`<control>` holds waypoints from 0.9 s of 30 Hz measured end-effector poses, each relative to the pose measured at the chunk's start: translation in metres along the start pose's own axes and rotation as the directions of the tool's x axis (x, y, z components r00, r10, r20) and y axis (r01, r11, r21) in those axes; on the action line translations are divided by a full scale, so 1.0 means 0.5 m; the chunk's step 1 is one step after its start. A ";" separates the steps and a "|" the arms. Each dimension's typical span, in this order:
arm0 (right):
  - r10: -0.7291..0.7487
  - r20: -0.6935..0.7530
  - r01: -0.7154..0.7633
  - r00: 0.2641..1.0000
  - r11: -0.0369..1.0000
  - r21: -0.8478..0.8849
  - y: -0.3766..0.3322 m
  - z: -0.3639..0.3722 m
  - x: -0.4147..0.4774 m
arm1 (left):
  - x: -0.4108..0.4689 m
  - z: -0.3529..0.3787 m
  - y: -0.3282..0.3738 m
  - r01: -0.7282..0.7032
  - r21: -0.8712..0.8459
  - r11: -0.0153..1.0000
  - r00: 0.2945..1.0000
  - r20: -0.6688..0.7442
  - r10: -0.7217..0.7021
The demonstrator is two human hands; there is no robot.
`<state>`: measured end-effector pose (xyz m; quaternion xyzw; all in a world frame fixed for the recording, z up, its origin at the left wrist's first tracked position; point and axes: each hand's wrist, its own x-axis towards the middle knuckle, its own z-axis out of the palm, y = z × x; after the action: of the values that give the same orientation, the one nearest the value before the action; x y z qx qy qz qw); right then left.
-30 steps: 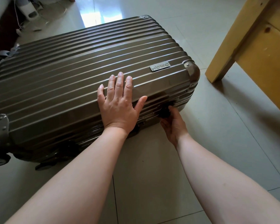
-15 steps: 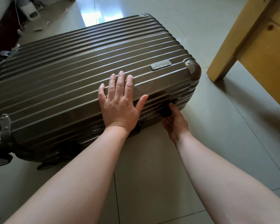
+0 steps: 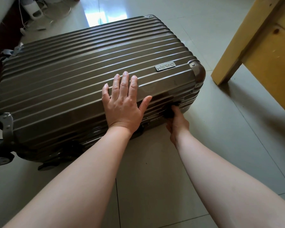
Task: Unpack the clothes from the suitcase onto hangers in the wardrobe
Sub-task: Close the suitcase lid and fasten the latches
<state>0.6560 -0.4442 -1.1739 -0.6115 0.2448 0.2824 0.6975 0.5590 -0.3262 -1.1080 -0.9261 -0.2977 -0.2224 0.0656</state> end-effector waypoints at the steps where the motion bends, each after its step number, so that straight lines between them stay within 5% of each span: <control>1: -0.027 -0.090 0.022 0.996 0.998 -0.053 -0.003 0.005 -0.012 | 0.000 -0.002 -0.001 0.003 -0.001 1.000 1.000 0.009 -0.003; 3: -0.130 -0.220 0.097 0.967 0.983 -0.155 -0.009 0.014 -0.037 | 0.003 -0.007 -0.003 0.003 -0.012 1.000 1.000 0.031 -0.003; 6: -0.372 -0.227 0.302 0.900 0.908 -0.291 -0.024 0.035 -0.089 | -0.002 -0.020 -0.017 -0.053 -0.118 0.992 0.998 0.024 0.056; 9: -0.655 -0.025 0.589 0.755 0.695 -0.412 -0.027 0.067 -0.143 | -0.035 -0.040 -0.050 -0.051 -0.288 0.956 0.997 -0.069 0.033; 12: -0.806 0.288 0.843 0.517 0.420 -0.336 -0.007 0.106 -0.200 | -0.086 -0.067 -0.103 0.086 -0.278 0.957 0.981 -0.142 -0.130; 19: -0.703 0.709 0.971 0.055 -0.129 -0.203 0.054 0.223 -0.291 | -0.171 -0.103 -0.226 0.310 -0.227 0.923 0.919 -0.177 -0.352; 24: -0.553 0.832 0.917 -0.052 -0.356 -0.180 0.096 0.294 -0.320 | -0.226 -0.114 -0.289 0.445 -0.333 0.831 0.845 -0.149 -0.513; 27: -0.419 0.906 0.861 -0.064 -0.481 -0.162 0.108 0.321 -0.322 | -0.269 -0.101 -0.303 0.574 -0.550 0.607 0.728 0.002 -0.686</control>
<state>0.5019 -0.2952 -1.0805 -0.7431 -0.6083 -0.0979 0.2611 0.3550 -0.2858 -1.1251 -0.7133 -0.5262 -0.3980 -0.2365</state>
